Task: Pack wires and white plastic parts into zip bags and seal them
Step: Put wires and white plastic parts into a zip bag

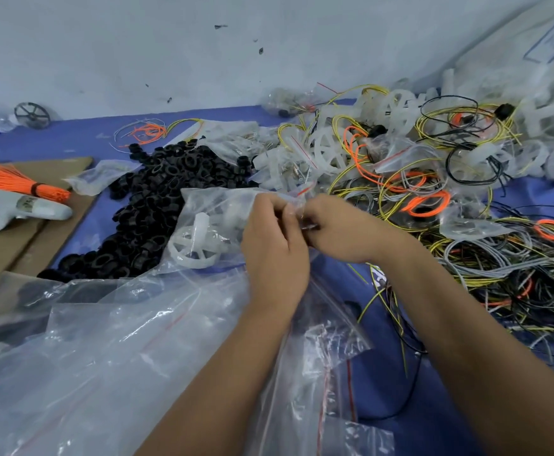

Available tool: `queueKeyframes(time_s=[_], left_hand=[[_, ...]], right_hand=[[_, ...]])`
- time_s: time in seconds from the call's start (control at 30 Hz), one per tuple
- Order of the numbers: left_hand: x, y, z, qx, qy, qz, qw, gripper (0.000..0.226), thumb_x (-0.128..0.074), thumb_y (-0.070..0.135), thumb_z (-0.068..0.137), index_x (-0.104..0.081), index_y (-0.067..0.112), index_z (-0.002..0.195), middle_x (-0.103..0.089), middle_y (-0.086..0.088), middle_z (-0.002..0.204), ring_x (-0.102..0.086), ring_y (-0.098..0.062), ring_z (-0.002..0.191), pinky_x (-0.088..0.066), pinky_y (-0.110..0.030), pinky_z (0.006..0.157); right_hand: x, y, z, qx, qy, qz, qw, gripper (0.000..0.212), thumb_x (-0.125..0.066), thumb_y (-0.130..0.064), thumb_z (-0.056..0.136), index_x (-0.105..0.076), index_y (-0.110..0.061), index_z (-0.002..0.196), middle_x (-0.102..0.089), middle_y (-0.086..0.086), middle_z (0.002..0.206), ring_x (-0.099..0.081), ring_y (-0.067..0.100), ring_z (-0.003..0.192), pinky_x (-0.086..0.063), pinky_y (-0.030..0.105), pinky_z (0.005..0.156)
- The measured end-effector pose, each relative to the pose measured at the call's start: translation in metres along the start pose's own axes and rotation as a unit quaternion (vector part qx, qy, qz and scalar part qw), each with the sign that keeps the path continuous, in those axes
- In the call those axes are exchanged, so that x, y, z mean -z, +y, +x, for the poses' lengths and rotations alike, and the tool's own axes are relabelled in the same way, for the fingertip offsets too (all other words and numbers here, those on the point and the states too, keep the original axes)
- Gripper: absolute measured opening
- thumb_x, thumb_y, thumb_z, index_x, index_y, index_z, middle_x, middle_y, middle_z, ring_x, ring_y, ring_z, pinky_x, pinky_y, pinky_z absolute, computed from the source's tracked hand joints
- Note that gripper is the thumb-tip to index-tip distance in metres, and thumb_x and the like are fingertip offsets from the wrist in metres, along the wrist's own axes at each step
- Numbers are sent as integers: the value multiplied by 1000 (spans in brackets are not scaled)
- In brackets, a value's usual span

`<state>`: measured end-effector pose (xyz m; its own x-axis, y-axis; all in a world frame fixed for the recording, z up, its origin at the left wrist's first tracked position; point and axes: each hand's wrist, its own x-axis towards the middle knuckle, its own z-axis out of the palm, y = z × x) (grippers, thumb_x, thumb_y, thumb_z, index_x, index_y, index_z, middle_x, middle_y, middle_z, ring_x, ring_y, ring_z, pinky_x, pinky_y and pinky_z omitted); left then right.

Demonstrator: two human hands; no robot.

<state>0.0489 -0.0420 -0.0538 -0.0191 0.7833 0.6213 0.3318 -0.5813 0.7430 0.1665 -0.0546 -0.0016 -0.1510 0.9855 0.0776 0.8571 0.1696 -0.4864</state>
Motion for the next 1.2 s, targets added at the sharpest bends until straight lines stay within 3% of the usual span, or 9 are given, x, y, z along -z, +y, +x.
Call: queueKeyframes(time_s=[0.07, 0.2, 0.47, 0.6, 0.77, 0.9, 1.0, 1.1, 1.2], left_hand=[[-4, -6, 0, 41, -52, 22, 998, 14, -55, 11, 102, -51, 16, 89, -59, 1, 83, -53, -20, 77, -38, -31, 70], [-5, -14, -1, 125, -123, 89, 980, 13, -51, 14, 103, -56, 11, 91, -61, -2, 90, -58, -24, 85, -46, -42, 77], [-4, -14, 3, 163, -101, 62, 979, 16, -51, 15, 104, -55, 14, 88, -62, 2, 83, -57, -11, 76, -34, -26, 66], [-5, -13, 2, 161, -106, 43, 980, 17, -50, 14, 103, -55, 15, 87, -65, -1, 87, -60, -16, 80, -42, -30, 70], [-6, -14, 2, 166, -114, 39, 979, 17, -50, 16, 103, -55, 15, 87, -65, -2, 89, -61, -18, 83, -48, -35, 71], [-6, -16, 2, 159, -109, 29, 981, 19, -51, 15, 103, -54, 17, 85, -64, 0, 84, -61, -15, 79, -43, -31, 67], [-6, -14, 1, 109, -115, -3, 987, 18, -53, 13, 103, -54, 15, 85, -62, 1, 78, -62, -20, 73, -49, -40, 67], [-8, -11, -4, 42, -155, -33, 987, 18, -52, 19, 103, -52, 19, 85, -61, 7, 73, -60, -16, 62, -51, -45, 64], [-9, -11, -6, 35, -187, -80, 978, 21, -50, 24, 103, -50, 29, 83, -64, 4, 69, -60, -19, 51, -53, -51, 55]], right_hand=[[4, 8, -9, -27, 77, -5, 997, 21, -59, -1, 85, -71, -14, 73, -64, -2, 62, -63, 13, 64, -45, 24, 61], [-6, 21, -17, -92, 201, -88, 971, 18, -60, -13, 88, -76, -19, 93, -74, -1, 83, -66, 24, 83, -54, 36, 74], [6, 31, -12, -148, 308, -65, 938, 16, -59, -15, 90, -74, -16, 90, -73, 4, 82, -66, 27, 80, -56, 39, 73], [27, 37, 10, -153, 365, -102, 912, 21, -56, -12, 91, -70, -11, 107, -70, 10, 102, -61, 30, 99, -52, 40, 83], [46, 43, 41, -166, 358, -151, 906, 28, -57, -21, 98, -59, -8, 122, -55, 13, 124, -52, 33, 114, -46, 41, 90], [60, 46, 50, -183, 377, -188, 888, 25, -55, -23, 99, -63, -11, 118, -57, 14, 123, -45, 34, 121, -42, 39, 86], [77, 54, 42, -227, 377, -232, 867, 25, -58, -20, 93, -66, -13, 115, -61, 14, 118, -46, 36, 126, -35, 38, 104], [93, 67, 25, -268, 360, -253, 857, 31, -64, -15, 84, -68, -10, 114, -65, 17, 113, -46, 39, 124, -42, 41, 97], [106, 85, 10, -320, 316, -306, 839, 34, -65, -19, 87, -64, -8, 120, -61, 20, 121, -44, 42, 127, -43, 46, 99]])
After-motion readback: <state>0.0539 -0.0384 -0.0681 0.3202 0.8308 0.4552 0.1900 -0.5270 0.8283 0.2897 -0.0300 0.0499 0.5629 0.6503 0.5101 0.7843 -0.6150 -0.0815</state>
